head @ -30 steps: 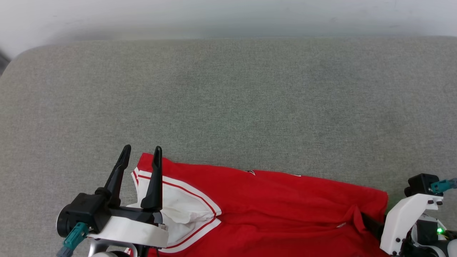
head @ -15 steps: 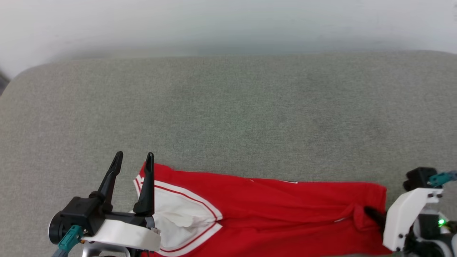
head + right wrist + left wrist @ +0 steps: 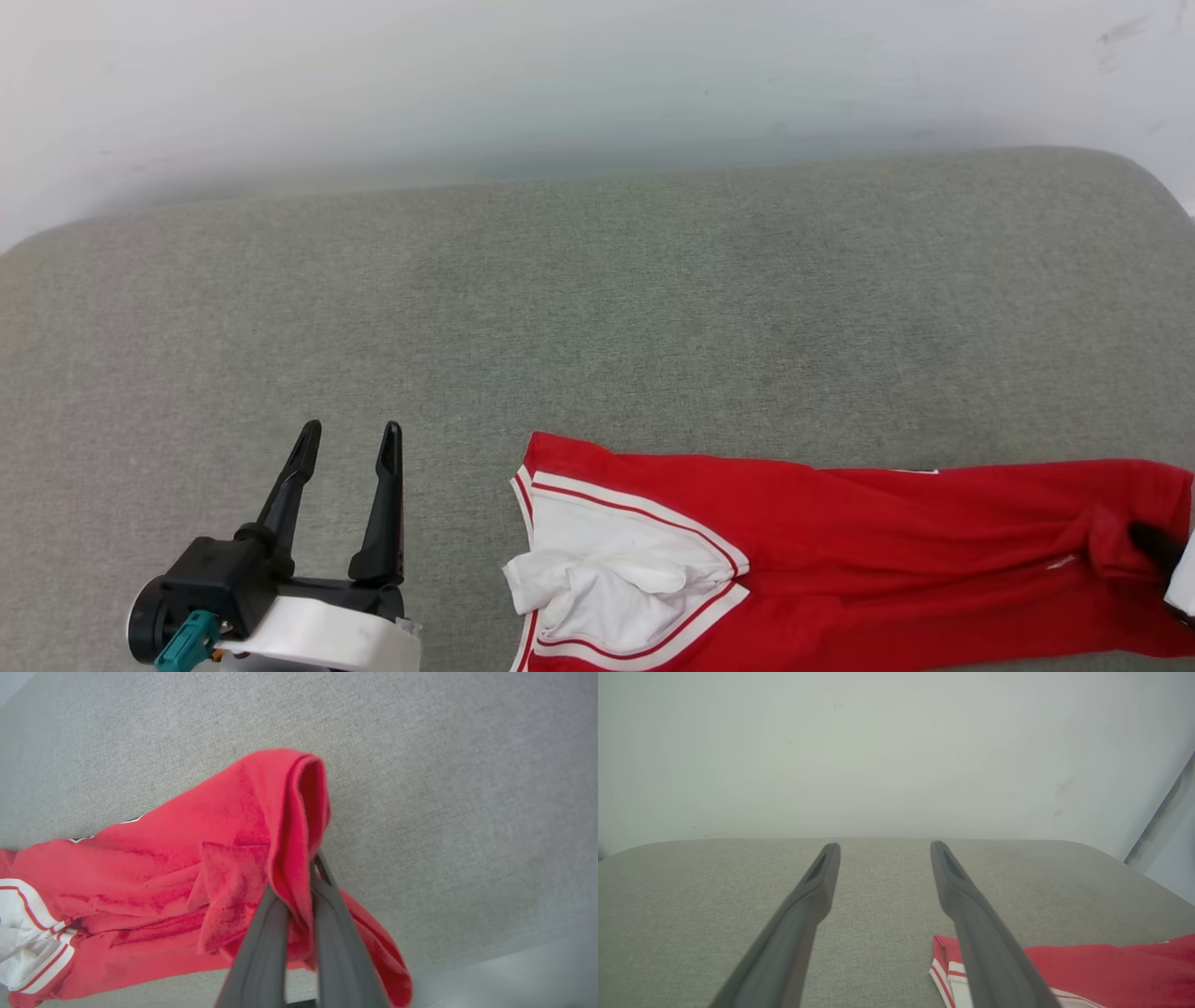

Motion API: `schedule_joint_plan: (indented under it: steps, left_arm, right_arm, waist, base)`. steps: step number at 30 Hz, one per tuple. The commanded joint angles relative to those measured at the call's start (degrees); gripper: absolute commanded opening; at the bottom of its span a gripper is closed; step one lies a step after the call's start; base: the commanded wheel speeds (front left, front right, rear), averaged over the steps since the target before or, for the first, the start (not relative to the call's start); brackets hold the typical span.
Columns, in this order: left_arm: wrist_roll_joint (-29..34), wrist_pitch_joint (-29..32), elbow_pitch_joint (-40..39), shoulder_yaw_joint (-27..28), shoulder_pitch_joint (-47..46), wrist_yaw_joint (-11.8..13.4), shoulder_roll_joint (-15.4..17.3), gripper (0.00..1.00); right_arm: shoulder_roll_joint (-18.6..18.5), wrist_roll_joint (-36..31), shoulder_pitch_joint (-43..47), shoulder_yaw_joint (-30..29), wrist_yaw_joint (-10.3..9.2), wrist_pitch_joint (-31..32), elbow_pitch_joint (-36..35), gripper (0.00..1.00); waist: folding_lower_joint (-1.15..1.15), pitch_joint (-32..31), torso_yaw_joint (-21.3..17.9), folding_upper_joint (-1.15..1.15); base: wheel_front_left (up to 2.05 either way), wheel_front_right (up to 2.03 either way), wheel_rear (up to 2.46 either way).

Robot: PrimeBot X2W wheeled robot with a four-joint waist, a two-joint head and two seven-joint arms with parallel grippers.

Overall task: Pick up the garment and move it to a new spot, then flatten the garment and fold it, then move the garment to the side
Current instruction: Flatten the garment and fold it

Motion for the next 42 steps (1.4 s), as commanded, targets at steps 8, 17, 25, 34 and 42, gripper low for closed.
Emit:
schedule_joint_plan:
  steps: [8, 17, 25, 34, 42]
  left_arm:
    - [-0.14, 0.44, -0.33, -0.49, 0.62, 0.29, 0.52, 1.00]
    - [0.16, 1.28, -0.60, -1.73, -0.51, -0.12, 0.56, 1.00]
    - [0.16, 1.30, -0.25, -2.75, -1.99, -0.48, 0.07, 1.00]
    - [0.01, 0.60, 0.42, -3.56, -4.37, -1.11, -0.70, 1.00]
    - [-0.17, 0.02, 1.88, -3.90, -5.86, -1.64, -0.98, 1.00]
  right_arm:
    - [8.01, 10.22, -1.78, -0.72, -0.02, 11.20, -1.96, 0.00]
    - [11.07, 36.65, -2.25, 5.41, -0.02, 20.13, 0.01, 0.00]
    - [11.00, 48.33, -4.72, 20.36, -0.02, 11.59, 5.79, 0.00]
    - [10.98, 49.98, -8.89, 33.34, -0.02, 2.18, 10.76, 0.00]
    - [10.94, 48.80, -11.67, 40.72, -0.01, -4.54, 13.44, 1.00]
  waist:
    - [0.00, -0.32, -0.84, 0.00]
    - [0.00, -0.35, 0.93, 0.00]
    - [0.00, 1.33, 4.64, 0.00]
    - [0.00, 4.88, 6.92, 0.00]
    - [0.00, 6.12, 6.98, 0.00]
  base:
    - [0.00, 0.00, 0.00]
    - [0.00, 0.00, 0.00]
    - [0.00, 0.00, 0.00]
    - [0.00, 0.00, 0.00]
    - [0.00, 0.00, 0.00]
